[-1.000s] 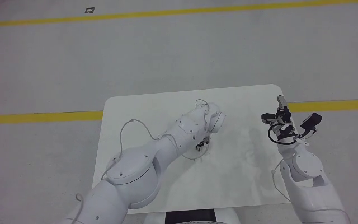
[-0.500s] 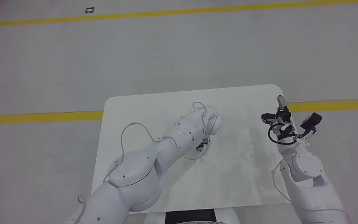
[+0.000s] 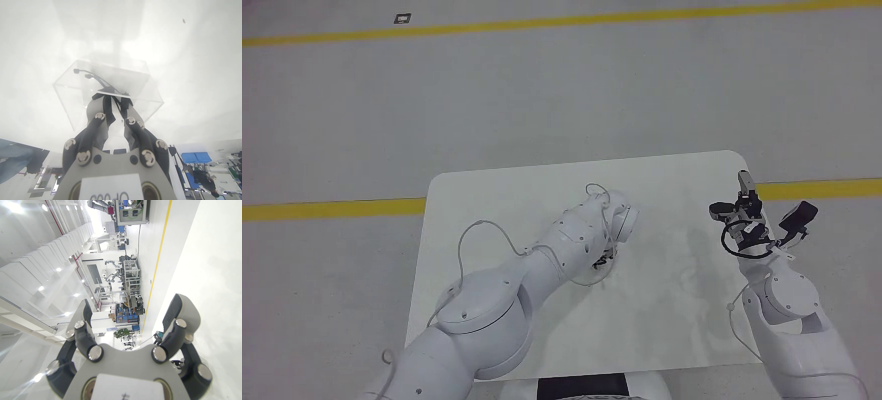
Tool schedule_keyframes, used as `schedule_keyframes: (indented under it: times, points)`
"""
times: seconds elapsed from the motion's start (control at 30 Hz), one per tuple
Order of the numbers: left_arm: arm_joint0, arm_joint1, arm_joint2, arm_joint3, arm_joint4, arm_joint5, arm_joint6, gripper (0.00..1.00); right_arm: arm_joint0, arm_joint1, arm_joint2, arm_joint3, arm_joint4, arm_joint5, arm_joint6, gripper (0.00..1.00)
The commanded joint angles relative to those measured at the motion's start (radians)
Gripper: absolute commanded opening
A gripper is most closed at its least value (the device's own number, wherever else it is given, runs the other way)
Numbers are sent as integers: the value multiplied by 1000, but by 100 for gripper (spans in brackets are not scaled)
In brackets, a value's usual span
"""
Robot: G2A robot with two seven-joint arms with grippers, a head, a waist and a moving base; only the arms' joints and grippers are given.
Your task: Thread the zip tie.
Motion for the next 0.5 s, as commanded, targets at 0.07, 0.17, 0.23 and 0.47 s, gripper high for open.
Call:
schedule_keyframes:
  times: [0.07, 0.17, 0.23, 0.47]
  points:
    - [-1, 0, -1, 3, 0, 1, -2, 0, 0, 0, 0, 0, 0, 0, 0, 100]
    - [-10, 1, -4, -1, 1, 1, -2, 0, 0, 0, 0, 0, 0, 0, 0, 100]
    - [-20, 1, -8, -5, 3, 1, -6, 0, 0, 0, 0, 0, 0, 0, 0, 100]
    - [-38, 6, -18, -26, 18, 1, -29, 0, 0, 0, 0, 0, 0, 0, 0, 100]
